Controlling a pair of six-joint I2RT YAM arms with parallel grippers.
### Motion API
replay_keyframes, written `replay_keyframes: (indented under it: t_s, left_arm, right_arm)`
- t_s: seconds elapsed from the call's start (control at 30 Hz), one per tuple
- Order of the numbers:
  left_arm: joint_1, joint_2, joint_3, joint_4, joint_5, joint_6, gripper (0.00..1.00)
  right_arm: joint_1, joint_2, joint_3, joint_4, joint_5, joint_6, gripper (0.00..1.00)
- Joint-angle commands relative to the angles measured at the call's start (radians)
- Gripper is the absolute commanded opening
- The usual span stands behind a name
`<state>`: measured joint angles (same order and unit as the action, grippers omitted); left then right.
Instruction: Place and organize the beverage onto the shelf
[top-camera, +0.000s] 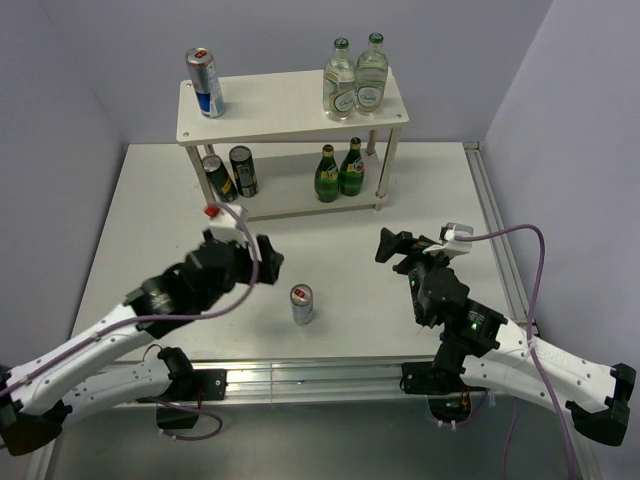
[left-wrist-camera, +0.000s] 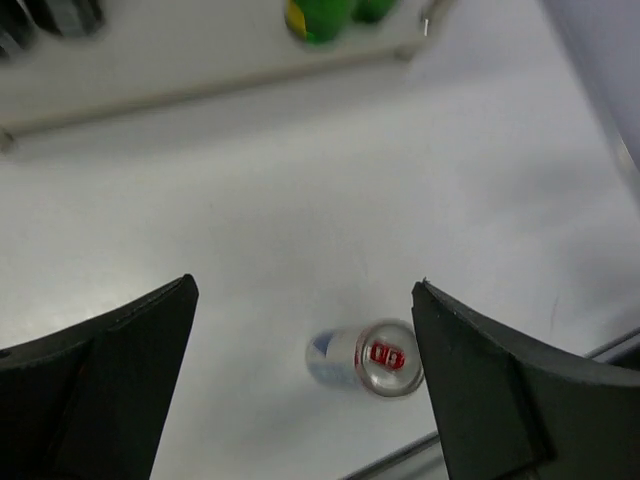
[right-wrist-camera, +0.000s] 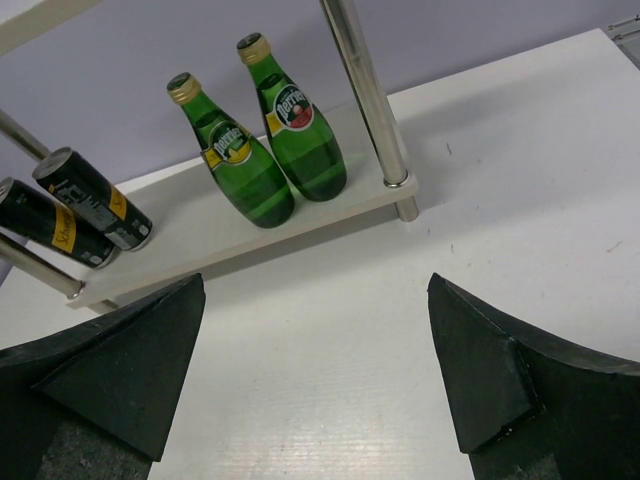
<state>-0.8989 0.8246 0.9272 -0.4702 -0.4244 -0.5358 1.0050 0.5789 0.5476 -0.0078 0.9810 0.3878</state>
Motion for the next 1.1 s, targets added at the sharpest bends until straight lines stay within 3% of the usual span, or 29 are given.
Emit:
replay_keyframes:
  t_s: [0.0, 0.17, 0.27, 0.63, 0.9, 1.07]
  left_arm:
    - [-0.110, -0.010, -0.148, 0.197, -0.035, -0.133, 0.95]
    - [-0.306, 0.034, -0.318, 0.324, -0.183, -0.138, 0.95]
    - [-0.339, 0.068, -0.356, 0.376, -0.191, -0.147, 0.95]
    - [-0.345, 0.179, -0.424, 0.557, -0.155, -0.125, 0.95]
    - [-0.345, 0.366, -0.461, 0.705, -0.220, -0.162, 0.95]
    - [-0.345, 0.401, -0.467, 0.765, -0.315, -0.176, 0.93]
  right_arm:
    - [-0.005, 0.015, 0.006, 0.020, 0.042, 0.002, 0.99]
    - [-0.005, 0.016, 0.012, 0.015, 0.048, 0.008, 0.99]
    - [-0.006, 0.004, 0.011, -0.009, 0.051, 0.013, 0.99]
    - [-0.006, 0.032, 0.012, 0.000, 0.058, 0.011, 0.99]
    - [-0.006, 0.033, 0.011, -0.008, 0.058, 0.017, 0.99]
    - [-0.008, 0.029, 0.011, -0.009, 0.054, 0.019, 1.00]
